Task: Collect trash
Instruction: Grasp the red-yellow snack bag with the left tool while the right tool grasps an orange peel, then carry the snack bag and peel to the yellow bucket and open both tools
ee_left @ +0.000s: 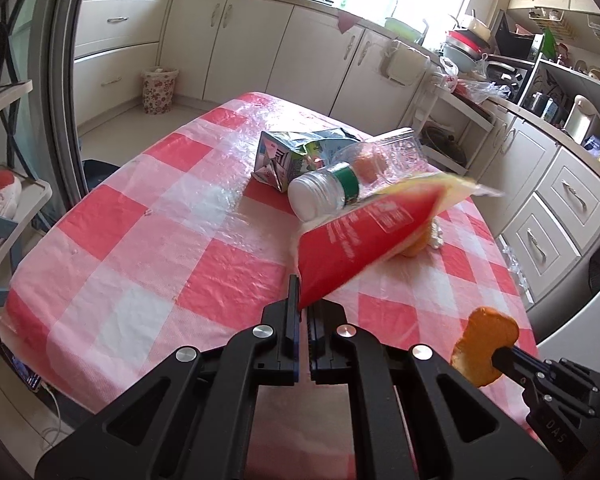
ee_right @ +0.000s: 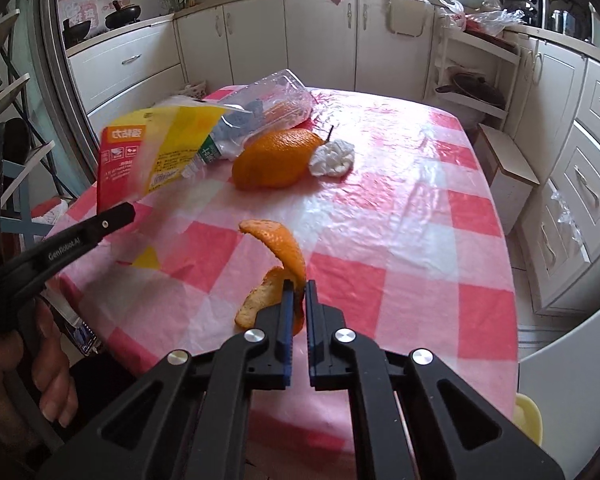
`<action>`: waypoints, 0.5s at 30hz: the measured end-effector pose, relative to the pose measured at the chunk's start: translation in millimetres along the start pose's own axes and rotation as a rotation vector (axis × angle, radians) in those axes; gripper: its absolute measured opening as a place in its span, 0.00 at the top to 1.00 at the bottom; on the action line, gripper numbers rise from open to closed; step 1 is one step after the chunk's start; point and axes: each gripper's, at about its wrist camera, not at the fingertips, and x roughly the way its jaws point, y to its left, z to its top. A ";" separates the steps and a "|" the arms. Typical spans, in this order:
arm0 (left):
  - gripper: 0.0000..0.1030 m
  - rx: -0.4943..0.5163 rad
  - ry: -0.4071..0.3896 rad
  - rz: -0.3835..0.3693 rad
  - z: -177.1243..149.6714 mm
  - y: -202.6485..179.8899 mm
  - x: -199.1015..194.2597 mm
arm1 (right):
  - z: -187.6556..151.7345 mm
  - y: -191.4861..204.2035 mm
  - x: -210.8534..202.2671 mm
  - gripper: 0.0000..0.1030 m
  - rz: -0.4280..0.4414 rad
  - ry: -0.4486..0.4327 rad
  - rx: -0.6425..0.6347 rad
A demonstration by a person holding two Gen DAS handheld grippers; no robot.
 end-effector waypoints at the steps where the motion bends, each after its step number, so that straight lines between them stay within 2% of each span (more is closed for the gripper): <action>1: 0.97 0.000 0.001 -0.005 -0.9 -0.5 -2.9 | -4.1 -3.0 -3.3 0.94 -0.003 0.001 0.005; 15: 0.97 0.001 0.014 -0.110 -13.5 -19.3 -46.4 | -44.5 -37.1 -44.3 0.94 -0.052 -0.027 0.081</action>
